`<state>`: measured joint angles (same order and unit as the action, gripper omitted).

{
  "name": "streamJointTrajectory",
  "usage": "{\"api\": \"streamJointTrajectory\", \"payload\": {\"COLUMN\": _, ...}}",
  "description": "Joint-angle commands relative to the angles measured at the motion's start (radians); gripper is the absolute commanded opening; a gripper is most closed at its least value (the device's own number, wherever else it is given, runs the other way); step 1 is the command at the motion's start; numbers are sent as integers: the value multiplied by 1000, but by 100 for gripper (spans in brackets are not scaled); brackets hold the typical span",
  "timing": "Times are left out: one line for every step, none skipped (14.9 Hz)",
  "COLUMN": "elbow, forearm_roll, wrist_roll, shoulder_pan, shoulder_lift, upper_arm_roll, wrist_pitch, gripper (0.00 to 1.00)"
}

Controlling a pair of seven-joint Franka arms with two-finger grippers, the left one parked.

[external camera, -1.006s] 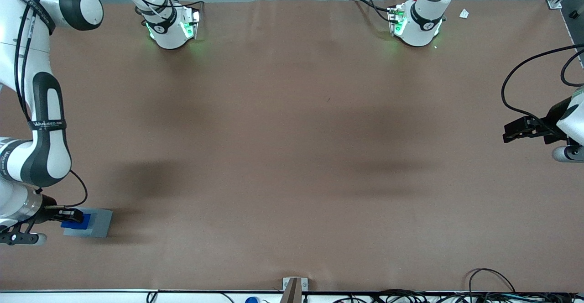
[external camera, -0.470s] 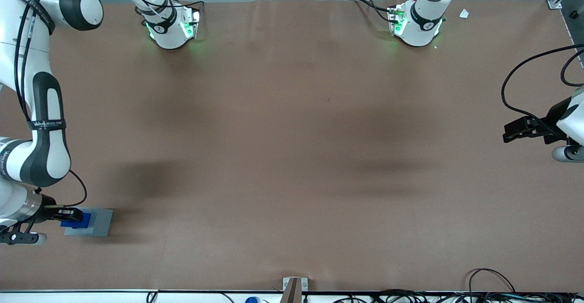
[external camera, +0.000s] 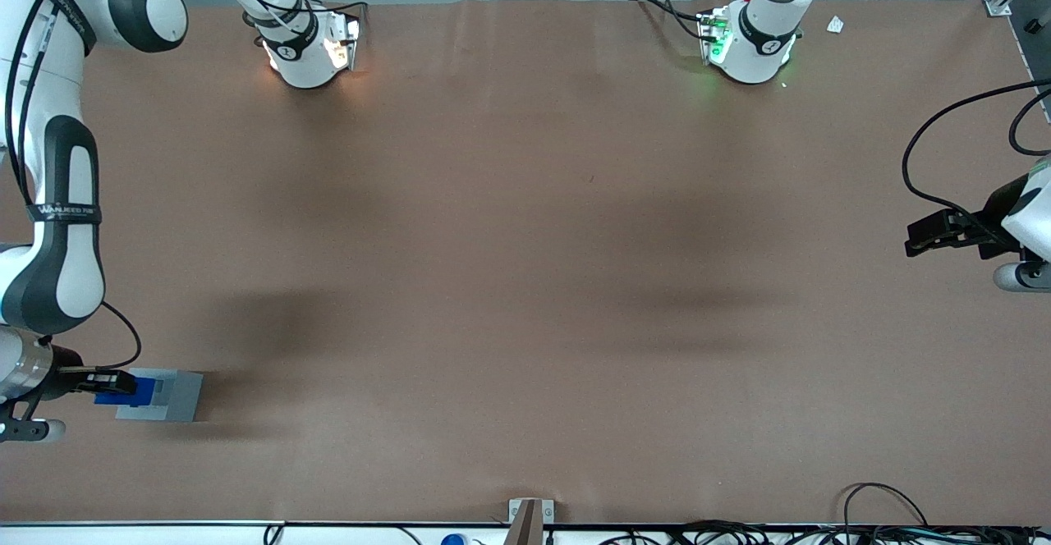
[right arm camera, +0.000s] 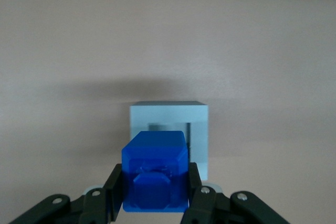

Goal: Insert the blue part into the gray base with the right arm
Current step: 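Lift the blue block up out of the gray base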

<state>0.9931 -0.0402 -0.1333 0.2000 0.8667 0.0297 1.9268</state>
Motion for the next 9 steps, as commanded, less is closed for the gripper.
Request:
{"api": "streamJointTrajectory", "payload": {"elbow": -50, "forearm_roll": -12, "wrist_roll": 81, "shoulder_pan": -53, "shoulder_lift": -20, "upper_arm_roll": -4, "wrist_pitch": -97, "gripper": 1}}
{"api": "streamJointTrajectory", "payload": {"elbow": -53, "forearm_roll": -12, "wrist_roll": 102, "shoulder_pan": -75, "shoulder_lift": -25, "upper_arm_roll": -4, "wrist_pitch": -109, "gripper": 1}}
{"api": "streamJointTrajectory", "payload": {"elbow": -51, "forearm_roll": -12, "wrist_roll": 113, "shoulder_pan": -97, "shoulder_lift": -26, "upper_arm_roll": -4, "wrist_pitch": -115, "gripper": 0}}
{"api": "streamJointTrajectory", "payload": {"elbow": -53, "forearm_roll": -12, "wrist_roll": 127, "shoulder_pan": -106, "shoulder_lift": -26, "upper_arm_roll": -4, "wrist_pitch": -120, "gripper": 0}}
{"api": "streamJointTrajectory", "payload": {"elbow": -51, "forearm_roll": -10, "wrist_roll": 153, "shoulder_pan": -112, "shoulder_lift": -25, "upper_arm_roll": -2, "wrist_pitch": -114, "gripper": 0}}
{"api": "streamJointTrajectory", "payload": {"elbow": -51, "forearm_roll": -10, "wrist_roll": 176, "shoulder_pan": -120, "shoulder_lift": -19, "upper_arm_roll": -1, "wrist_pitch": -105, "gripper": 0}}
{"api": "streamJointTrajectory", "payload": {"elbow": -51, "forearm_roll": -10, "wrist_roll": 188, "shoulder_pan": -137, "shoulder_lift": -17, "upper_arm_roll": -2, "wrist_pitch": -86, "gripper": 0}}
{"api": "streamJointTrajectory", "payload": {"elbow": -48, "forearm_roll": -13, "wrist_roll": 189, "shoulder_pan": -164, "shoulder_lift": -11, "upper_arm_roll": -7, "wrist_pitch": -57, "gripper": 0}}
{"api": "streamJointTrajectory", "payload": {"elbow": -42, "forearm_roll": -23, "wrist_roll": 193, "shoulder_pan": -181, "shoulder_lift": 4, "upper_arm_roll": -11, "wrist_pitch": -42, "gripper": 0}}
